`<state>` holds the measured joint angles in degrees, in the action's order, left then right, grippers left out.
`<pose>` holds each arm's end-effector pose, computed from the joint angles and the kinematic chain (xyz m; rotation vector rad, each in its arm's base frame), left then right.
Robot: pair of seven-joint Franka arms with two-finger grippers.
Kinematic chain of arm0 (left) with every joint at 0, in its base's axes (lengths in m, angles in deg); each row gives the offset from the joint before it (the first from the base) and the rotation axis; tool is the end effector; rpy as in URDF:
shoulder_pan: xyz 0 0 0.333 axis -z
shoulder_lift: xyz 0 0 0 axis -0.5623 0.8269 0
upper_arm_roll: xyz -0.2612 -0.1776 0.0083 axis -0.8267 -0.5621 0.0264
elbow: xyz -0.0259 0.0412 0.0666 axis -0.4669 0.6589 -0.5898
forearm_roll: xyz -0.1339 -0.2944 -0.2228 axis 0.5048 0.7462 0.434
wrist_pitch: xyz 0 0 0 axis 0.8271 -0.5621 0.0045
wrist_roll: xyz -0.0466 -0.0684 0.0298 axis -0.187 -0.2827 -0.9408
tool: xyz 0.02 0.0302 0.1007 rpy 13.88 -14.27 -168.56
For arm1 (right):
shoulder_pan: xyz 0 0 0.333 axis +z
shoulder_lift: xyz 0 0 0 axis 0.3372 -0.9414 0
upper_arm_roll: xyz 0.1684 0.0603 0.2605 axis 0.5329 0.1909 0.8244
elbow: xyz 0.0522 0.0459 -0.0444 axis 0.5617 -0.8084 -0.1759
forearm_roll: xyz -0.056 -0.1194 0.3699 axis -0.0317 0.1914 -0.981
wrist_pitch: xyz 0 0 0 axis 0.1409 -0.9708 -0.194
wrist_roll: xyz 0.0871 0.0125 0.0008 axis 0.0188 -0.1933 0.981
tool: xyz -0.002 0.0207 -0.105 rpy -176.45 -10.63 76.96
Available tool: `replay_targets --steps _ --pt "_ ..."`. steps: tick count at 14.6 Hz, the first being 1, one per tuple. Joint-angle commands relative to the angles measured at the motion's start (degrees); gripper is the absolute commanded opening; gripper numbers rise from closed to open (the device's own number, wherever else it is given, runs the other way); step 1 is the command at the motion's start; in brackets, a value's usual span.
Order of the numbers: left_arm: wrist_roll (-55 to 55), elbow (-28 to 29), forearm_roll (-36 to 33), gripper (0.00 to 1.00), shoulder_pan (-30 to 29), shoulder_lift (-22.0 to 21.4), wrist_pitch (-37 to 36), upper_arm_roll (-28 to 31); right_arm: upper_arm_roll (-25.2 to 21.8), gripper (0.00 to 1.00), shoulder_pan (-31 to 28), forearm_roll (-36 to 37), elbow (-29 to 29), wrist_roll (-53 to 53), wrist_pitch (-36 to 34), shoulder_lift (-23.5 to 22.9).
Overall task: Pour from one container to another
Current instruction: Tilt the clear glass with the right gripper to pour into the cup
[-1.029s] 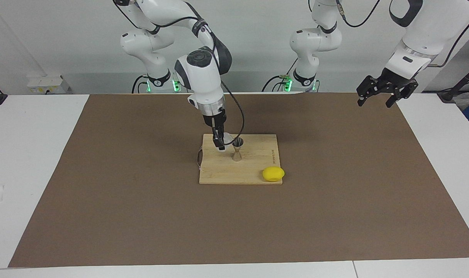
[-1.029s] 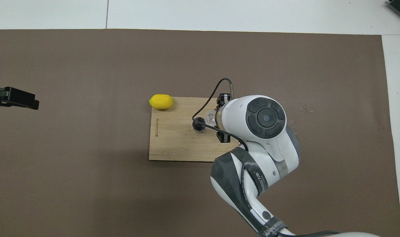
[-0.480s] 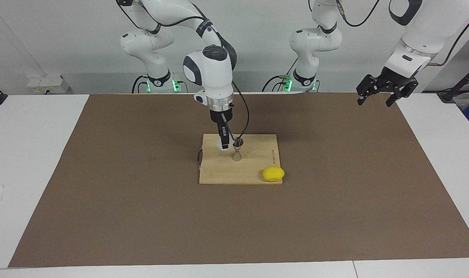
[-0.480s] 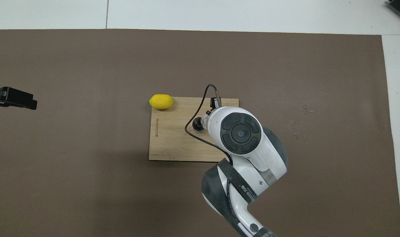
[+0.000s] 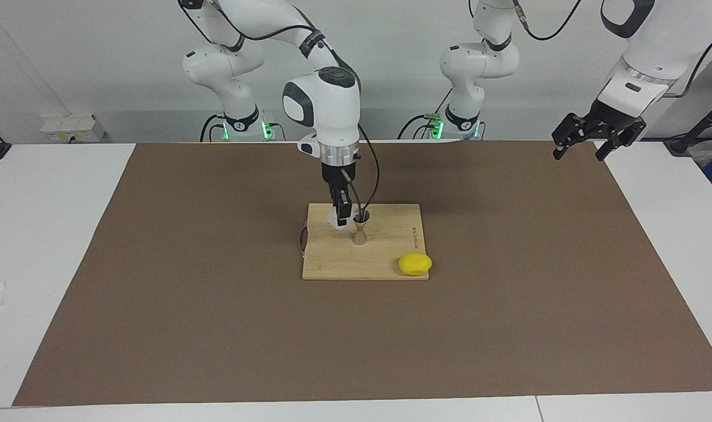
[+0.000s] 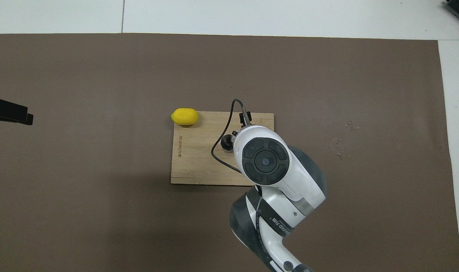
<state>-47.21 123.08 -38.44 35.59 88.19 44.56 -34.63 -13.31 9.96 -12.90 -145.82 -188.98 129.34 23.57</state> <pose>0.5515 -0.0028 0.6367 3.1015 -0.1229 0.0196 0.5194 0.3465 0.4279 -2.3076 1.8719 -0.3196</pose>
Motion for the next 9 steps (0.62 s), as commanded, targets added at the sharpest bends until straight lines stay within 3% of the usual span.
replay_targets --steps 1,9 --pt "0.2 0.1 -1.2 1.0 0.8 -1.0 -0.2 0.5 0.4 0.0 0.0 2.1 1.3 -1.6 -1.5 -0.3" --pt "0.3 0.3 -4.8 1.0 1.4 -1.2 -1.0 0.4 0.5 0.0 0.0 2.1 2.4 -1.5 -2.6 -0.4"
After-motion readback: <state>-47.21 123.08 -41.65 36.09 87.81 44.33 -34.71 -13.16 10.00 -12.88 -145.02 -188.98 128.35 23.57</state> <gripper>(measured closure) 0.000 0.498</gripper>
